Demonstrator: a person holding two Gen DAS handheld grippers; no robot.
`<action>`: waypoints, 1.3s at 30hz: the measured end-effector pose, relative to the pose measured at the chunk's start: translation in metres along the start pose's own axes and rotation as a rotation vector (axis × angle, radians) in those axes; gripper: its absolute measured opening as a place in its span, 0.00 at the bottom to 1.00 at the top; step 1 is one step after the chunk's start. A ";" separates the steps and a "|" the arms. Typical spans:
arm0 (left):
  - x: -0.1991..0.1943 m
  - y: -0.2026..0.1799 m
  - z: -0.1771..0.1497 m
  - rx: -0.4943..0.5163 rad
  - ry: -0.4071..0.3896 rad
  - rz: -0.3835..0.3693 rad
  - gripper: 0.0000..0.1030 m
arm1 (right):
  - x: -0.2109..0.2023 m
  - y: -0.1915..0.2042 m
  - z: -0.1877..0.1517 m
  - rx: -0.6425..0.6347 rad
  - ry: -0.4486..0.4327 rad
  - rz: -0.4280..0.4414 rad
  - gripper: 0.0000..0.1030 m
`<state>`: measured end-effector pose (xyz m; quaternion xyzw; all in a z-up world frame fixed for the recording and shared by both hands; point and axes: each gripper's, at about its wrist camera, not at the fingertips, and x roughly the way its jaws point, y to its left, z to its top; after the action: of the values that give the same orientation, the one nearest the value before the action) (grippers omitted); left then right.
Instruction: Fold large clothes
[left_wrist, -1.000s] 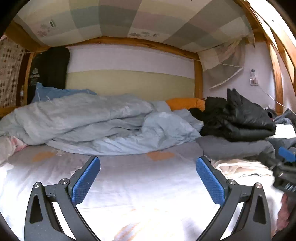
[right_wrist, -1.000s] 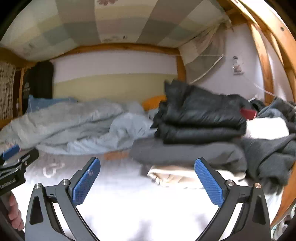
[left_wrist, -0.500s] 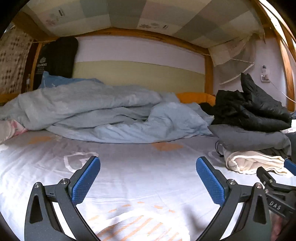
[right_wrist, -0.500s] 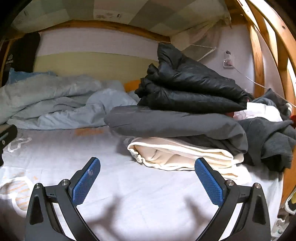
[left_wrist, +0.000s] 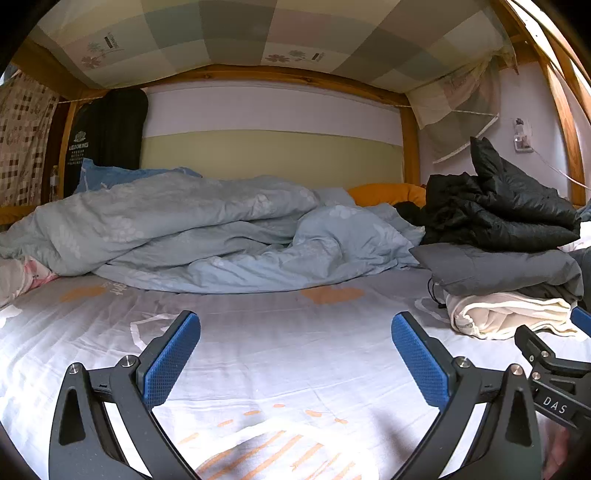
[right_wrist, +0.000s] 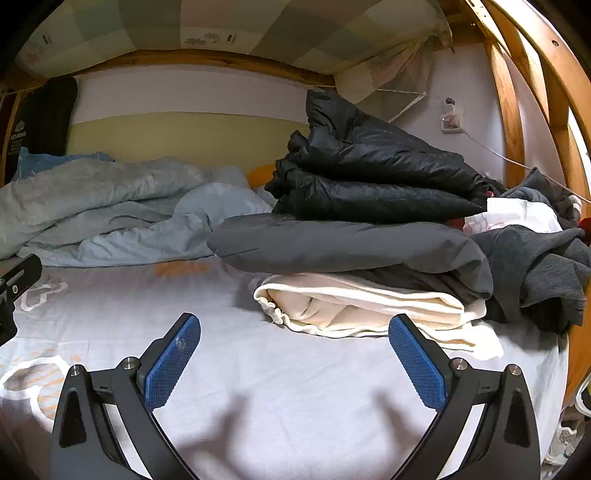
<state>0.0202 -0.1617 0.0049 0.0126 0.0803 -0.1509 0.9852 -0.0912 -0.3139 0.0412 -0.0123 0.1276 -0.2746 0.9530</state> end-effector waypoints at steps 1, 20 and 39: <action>0.000 -0.001 0.000 0.002 0.001 0.003 1.00 | 0.001 0.000 0.000 0.001 0.003 0.001 1.00; 0.004 -0.001 0.000 0.007 0.025 -0.002 1.00 | 0.009 0.000 -0.001 -0.002 0.041 0.001 1.00; 0.003 -0.001 0.000 0.022 0.034 -0.016 1.00 | 0.010 0.002 -0.001 -0.021 0.032 -0.004 1.00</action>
<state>0.0229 -0.1635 0.0043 0.0252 0.0953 -0.1593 0.9823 -0.0824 -0.3178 0.0372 -0.0183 0.1458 -0.2755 0.9500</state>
